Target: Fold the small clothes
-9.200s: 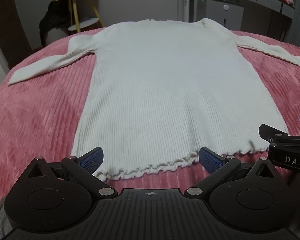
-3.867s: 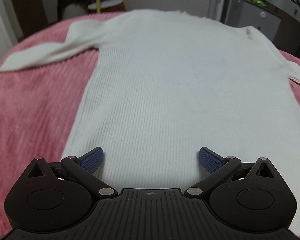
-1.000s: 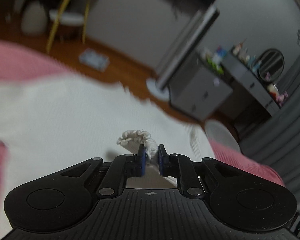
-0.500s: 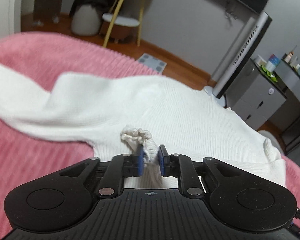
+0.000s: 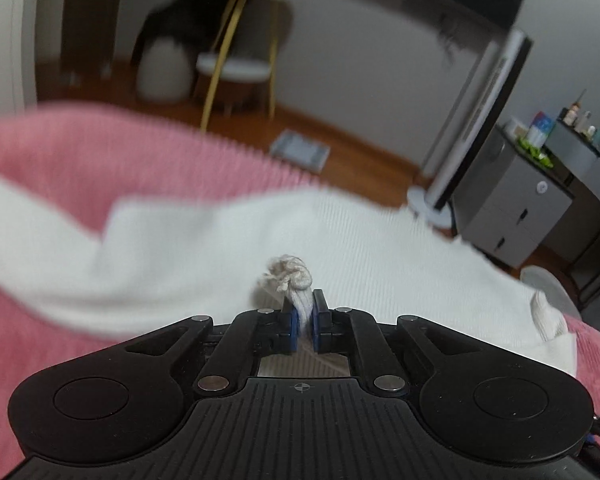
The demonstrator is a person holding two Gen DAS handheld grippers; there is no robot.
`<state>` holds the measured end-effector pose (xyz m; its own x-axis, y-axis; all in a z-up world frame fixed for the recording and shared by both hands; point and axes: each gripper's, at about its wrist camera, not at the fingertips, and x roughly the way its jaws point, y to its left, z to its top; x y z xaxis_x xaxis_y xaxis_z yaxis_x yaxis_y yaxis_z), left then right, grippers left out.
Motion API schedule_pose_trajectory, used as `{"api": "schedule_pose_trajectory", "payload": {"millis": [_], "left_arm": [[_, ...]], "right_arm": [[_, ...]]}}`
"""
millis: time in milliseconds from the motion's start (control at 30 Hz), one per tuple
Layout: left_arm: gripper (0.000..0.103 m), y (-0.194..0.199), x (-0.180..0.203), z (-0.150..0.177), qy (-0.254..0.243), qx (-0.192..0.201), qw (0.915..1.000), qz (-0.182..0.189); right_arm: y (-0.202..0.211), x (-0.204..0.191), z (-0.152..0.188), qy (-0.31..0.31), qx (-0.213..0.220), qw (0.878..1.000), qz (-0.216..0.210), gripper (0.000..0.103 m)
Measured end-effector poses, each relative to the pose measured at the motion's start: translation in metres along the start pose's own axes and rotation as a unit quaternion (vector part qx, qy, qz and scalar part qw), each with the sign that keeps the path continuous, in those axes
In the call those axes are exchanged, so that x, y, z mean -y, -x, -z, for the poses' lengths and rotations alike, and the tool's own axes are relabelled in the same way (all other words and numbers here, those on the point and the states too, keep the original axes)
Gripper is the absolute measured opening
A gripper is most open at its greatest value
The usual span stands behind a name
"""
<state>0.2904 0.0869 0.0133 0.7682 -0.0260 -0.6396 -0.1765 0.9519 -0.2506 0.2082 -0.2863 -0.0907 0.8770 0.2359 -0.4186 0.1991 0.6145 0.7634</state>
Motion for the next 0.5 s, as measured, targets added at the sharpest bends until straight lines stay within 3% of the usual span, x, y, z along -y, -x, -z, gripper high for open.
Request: {"api": "schedule_pose_trajectory", "payload": {"millis": [100,167,200,267,333,400,500], "left_arm": [[0.009,0.009,0.009,-0.005,-0.04,0.028,0.9987,-0.014],[0.009,0.005,0.011,-0.001,-0.061,0.031,0.9968,-0.04],[0.009,-0.001,0.011,0.001,-0.068,0.023,0.9959,-0.054],[0.011,-0.016,0.005,0.009,-0.066,-0.014,0.9948,-0.076],[0.022,-0.019,-0.002,0.015,-0.056,-0.025,0.9929,-0.102],[0.034,-0.012,-0.004,0.015,-0.048,-0.004,0.9916,-0.12],[0.041,0.004,0.006,0.007,-0.043,0.031,0.9933,-0.102]], "right_arm": [[0.012,-0.017,0.003,0.071,0.039,0.997,0.017,0.014],[0.019,-0.029,0.005,0.116,0.065,0.991,0.031,0.003],[0.02,-0.033,0.006,0.132,0.071,0.987,0.051,0.0],[0.014,-0.027,0.004,0.119,0.044,0.99,0.064,0.0],[0.014,-0.018,-0.003,0.075,0.021,0.996,0.046,0.001],[0.019,-0.016,-0.008,0.055,0.021,0.998,0.008,0.004],[0.021,-0.011,-0.01,0.021,0.009,0.999,-0.043,0.01]]}}
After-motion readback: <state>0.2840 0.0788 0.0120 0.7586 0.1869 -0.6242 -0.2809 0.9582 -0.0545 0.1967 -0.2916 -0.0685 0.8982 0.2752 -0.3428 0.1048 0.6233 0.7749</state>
